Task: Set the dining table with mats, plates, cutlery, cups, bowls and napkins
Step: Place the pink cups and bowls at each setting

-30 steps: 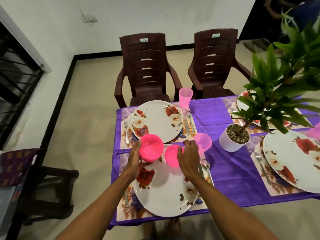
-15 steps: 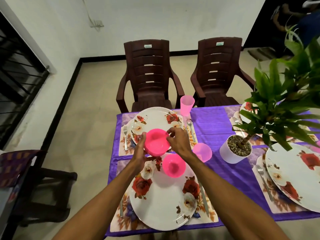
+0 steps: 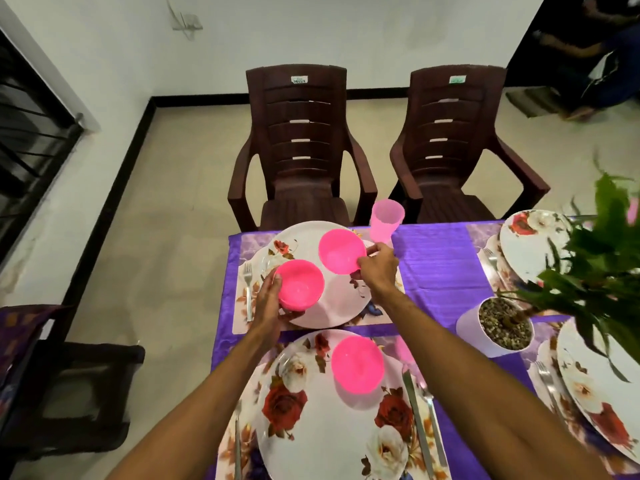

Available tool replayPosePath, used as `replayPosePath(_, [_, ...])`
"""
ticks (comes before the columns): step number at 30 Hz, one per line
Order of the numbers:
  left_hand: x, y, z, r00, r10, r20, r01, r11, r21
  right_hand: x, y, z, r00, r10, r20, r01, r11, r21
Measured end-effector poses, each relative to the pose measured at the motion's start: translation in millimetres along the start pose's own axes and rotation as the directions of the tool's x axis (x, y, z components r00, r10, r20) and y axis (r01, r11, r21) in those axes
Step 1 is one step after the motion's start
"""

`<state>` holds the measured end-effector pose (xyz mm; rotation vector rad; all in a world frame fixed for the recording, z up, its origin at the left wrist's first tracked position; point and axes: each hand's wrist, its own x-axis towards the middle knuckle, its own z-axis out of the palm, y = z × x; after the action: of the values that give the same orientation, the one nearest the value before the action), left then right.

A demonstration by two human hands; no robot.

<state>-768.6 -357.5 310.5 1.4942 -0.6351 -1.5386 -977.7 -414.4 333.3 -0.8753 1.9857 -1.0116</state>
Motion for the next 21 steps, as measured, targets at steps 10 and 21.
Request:
replayPosePath(10, [47.4,12.4,-9.0,1.0,-0.014,0.021,0.014,1.0,0.021,73.1,35.1,62.0,0.965,0.229,-0.126,-0.235,0.972,-0.034])
replayPosePath(21, [27.0,20.4,11.6,1.0,-0.012,0.028,0.011,0.999,0.052,22.0,6.3,13.8,0.991,0.013,-0.132,-0.021,0.998,-0.063])
